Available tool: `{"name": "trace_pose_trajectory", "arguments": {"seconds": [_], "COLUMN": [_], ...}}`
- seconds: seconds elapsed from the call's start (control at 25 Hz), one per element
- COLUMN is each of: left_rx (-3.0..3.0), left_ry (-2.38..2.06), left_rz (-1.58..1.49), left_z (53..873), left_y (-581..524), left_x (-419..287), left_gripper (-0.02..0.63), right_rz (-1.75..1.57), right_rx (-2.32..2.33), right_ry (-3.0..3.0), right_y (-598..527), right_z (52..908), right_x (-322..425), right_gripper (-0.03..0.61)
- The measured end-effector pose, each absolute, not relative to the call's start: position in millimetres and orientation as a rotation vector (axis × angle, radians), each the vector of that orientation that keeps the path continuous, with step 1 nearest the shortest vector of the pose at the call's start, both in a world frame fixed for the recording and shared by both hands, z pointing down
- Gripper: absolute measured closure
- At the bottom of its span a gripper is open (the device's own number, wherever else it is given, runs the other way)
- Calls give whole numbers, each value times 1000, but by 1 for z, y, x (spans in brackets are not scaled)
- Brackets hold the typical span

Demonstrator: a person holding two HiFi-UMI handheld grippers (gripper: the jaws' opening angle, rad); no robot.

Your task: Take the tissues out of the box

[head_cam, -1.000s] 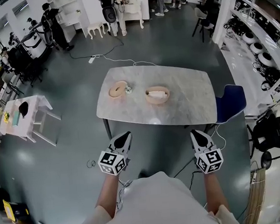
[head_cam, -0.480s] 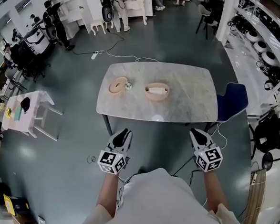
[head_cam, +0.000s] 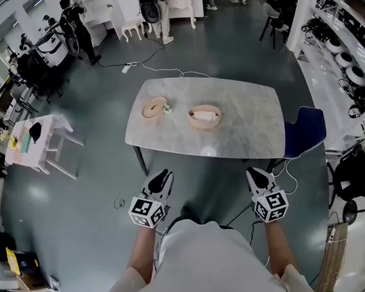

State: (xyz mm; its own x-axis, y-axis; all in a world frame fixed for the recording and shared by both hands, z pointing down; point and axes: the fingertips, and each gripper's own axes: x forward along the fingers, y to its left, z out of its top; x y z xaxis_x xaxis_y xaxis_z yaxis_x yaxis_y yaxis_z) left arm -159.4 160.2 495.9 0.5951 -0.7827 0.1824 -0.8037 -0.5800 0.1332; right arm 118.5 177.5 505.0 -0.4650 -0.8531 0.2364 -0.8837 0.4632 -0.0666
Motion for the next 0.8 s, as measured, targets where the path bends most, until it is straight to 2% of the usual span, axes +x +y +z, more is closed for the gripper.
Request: {"name": "trace_pose_trajectory", "arguments": {"seconds": [0.4, 0.8], "left_rx": [2606, 2606], "left_ry": [-1292, -1227], "left_rz": [177, 188], "left_z": [507, 520], "left_y": [125, 45], "left_x": [-152, -148], "left_gripper": [537, 538], "right_rz": [316, 351], "right_rx": [1551, 1583], "right_ry": [-2511, -2456], "right_y": [142, 73], "right_z": [512, 524], "right_x": [128, 128], "right_gripper": [531, 531]}}
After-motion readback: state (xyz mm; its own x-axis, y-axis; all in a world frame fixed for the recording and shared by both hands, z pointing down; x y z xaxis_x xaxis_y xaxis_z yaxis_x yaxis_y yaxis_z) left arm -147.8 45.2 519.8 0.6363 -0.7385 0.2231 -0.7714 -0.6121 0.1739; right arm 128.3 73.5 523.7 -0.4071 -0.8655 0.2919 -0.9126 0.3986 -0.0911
